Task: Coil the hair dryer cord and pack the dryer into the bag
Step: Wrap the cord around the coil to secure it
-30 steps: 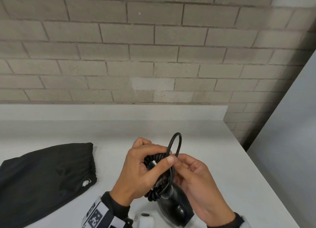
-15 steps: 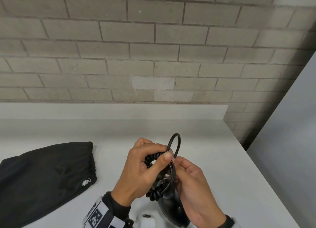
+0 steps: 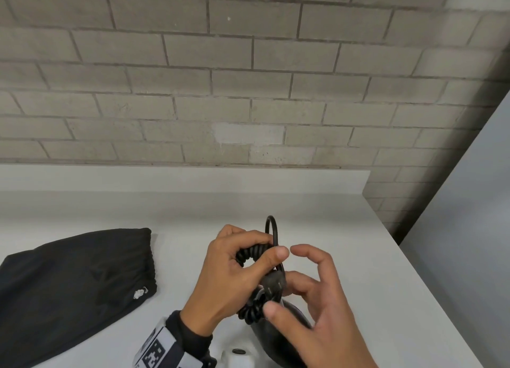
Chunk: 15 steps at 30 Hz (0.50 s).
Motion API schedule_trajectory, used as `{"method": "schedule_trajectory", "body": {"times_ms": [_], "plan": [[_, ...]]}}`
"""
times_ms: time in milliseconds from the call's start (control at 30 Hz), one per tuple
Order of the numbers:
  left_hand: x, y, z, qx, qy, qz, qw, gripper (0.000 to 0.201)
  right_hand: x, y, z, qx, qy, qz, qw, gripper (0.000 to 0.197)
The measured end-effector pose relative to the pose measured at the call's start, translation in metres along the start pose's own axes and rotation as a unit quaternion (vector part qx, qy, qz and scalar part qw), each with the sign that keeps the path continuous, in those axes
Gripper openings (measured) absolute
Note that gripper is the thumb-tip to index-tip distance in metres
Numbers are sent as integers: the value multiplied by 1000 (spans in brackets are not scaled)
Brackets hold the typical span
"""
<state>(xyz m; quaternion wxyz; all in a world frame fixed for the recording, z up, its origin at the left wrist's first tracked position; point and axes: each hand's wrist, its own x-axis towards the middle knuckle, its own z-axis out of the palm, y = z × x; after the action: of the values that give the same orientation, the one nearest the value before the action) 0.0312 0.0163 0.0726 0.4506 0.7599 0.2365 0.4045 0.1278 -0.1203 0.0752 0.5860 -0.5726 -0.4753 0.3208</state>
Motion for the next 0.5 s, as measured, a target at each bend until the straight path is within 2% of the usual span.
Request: {"method": "schedule_trajectory", "body": {"times_ms": [100, 200, 267, 500], "plan": [[-2, 3, 2, -4, -9, 0, 1000, 42, -2, -7, 1, -132, 51, -57, 988, 63], [-2, 5, 3, -11, -9, -7, 1000, 42, -3, -2, 0, -229, 89, -77, 966, 50], [-1, 7, 4, -15, -13, -8, 1000, 35, -4, 3, 0, -299, 125, -105, 940, 46], [-3, 16, 8, -72, -38, -5, 997, 27, 2, 6, 3, -373, 208, -189, 884, 49]]}}
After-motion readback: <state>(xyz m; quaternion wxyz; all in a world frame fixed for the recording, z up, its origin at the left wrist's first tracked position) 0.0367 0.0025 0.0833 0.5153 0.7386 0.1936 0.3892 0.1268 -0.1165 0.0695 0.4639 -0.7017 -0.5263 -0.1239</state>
